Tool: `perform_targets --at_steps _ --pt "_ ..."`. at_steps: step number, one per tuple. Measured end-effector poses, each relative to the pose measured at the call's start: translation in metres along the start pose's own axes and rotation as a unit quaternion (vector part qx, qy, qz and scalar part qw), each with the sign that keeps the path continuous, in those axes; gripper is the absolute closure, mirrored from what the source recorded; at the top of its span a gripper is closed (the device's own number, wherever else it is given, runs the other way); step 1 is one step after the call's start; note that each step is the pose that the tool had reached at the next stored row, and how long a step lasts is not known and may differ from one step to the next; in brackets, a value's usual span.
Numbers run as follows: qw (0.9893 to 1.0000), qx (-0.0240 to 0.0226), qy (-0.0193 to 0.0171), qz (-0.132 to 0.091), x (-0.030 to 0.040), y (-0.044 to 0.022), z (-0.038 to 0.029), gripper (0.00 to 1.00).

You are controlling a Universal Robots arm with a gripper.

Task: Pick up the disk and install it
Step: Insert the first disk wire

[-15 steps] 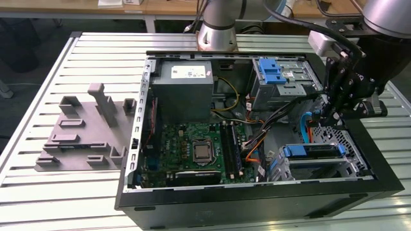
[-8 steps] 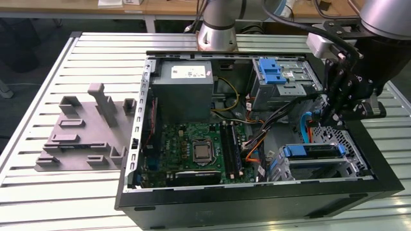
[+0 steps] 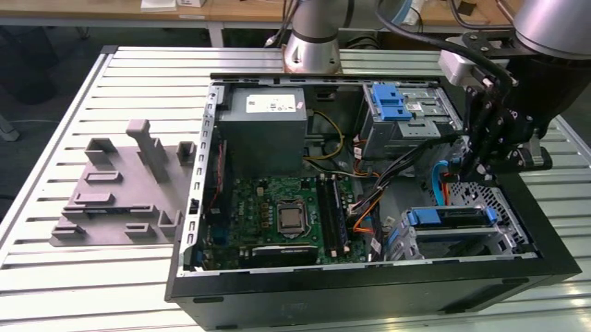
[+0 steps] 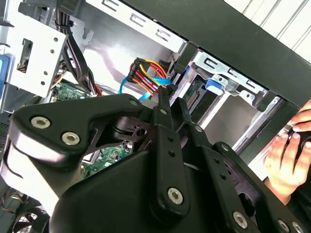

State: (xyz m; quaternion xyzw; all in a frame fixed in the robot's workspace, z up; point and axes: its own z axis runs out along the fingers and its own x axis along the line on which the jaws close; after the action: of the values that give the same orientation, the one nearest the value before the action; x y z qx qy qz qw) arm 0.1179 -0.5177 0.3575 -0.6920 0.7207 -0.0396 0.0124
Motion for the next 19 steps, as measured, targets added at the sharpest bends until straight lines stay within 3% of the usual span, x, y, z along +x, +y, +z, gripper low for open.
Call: perform_targets --at_steps 5,6,11,16,19 --pt "1.0 0.0003 0.0014 0.0 -0.0001 0.0004 -0.0002 0.75" --pt "1.0 0.0003 0.0016 0.0 -0.0002 0.0006 -0.0005 0.69" --pt "1.0 0.0006 0.0019 0.0 -0.0037 0.0027 -0.0009 0.69" --pt "1.0 0.0008 0.0058 0.002 -0.0111 0.003 -0.001 0.69" --pt "0.9999 0.0012 0.0132 0.002 -0.0115 0.0031 -0.0005 0.69"
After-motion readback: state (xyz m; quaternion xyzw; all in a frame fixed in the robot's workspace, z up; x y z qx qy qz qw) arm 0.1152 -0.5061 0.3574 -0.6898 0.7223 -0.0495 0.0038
